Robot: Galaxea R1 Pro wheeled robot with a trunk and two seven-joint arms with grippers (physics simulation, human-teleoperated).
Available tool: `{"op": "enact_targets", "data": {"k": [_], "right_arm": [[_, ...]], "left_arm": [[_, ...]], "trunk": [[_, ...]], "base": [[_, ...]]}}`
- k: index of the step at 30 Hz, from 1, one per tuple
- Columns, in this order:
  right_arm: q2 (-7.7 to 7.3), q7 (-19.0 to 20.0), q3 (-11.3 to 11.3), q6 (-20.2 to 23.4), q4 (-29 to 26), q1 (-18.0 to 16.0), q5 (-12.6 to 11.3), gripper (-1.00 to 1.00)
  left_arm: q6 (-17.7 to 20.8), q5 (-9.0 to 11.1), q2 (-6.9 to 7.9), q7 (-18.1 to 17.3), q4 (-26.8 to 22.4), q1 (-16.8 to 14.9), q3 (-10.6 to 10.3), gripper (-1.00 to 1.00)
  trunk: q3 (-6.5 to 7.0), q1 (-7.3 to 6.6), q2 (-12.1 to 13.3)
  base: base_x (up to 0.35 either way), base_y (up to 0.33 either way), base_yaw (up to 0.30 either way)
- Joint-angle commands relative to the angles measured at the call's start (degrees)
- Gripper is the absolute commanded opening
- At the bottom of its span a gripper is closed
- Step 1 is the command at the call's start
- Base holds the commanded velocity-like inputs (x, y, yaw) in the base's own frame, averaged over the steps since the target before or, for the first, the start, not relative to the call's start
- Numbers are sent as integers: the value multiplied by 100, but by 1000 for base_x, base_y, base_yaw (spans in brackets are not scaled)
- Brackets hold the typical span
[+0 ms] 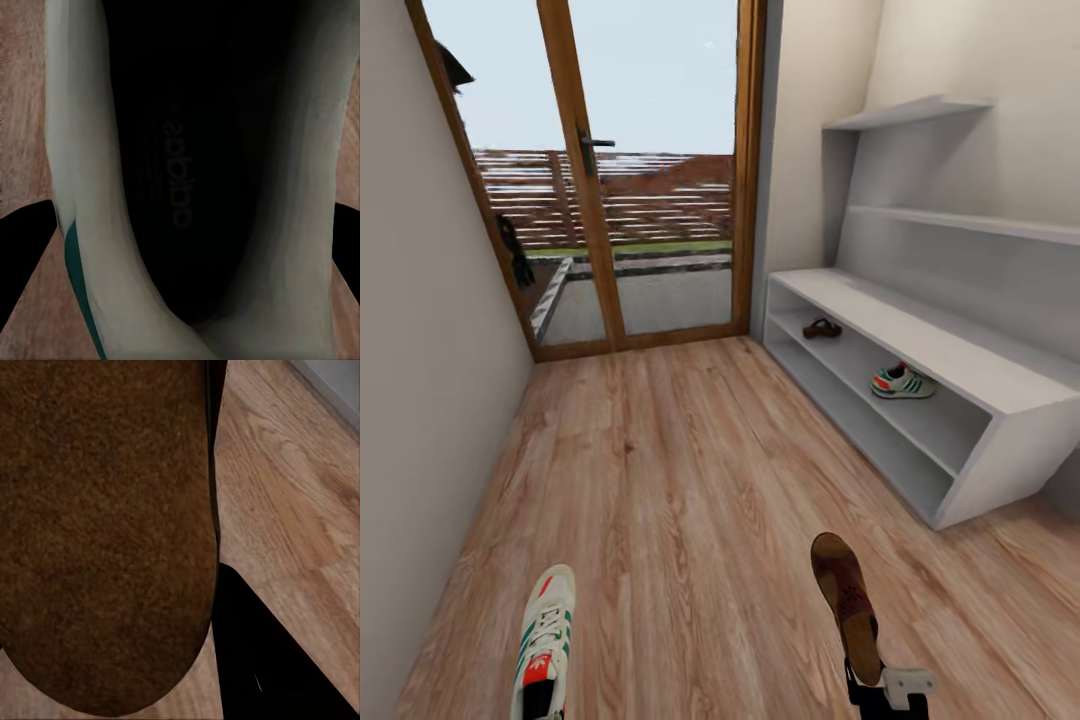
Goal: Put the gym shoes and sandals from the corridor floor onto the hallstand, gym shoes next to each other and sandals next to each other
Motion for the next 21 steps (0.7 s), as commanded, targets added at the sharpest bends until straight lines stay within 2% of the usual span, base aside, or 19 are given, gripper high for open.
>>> {"op": "enact_targets", "data": {"k": [1,10,21], "right_arm": [[0,-36,25,-11,2,-2,-9,-100],[3,-38,25,-11,2,-4,-10,-100],[3,-33,25,-11,2,-4,-10,-100]], "left_arm": [[-11,-19,-5,-44,-3,-5,48,-100],[-11,-24,-6,-44,-3,-5,48,-100],[-11,-8,-6,-44,-3,-5,52,-100]], "trunk": [[-5,2,-2],[-5,2,-2],[-5,2,-2]], "base": [[325,61,194],[335,13,196],[337,0,18]]}}
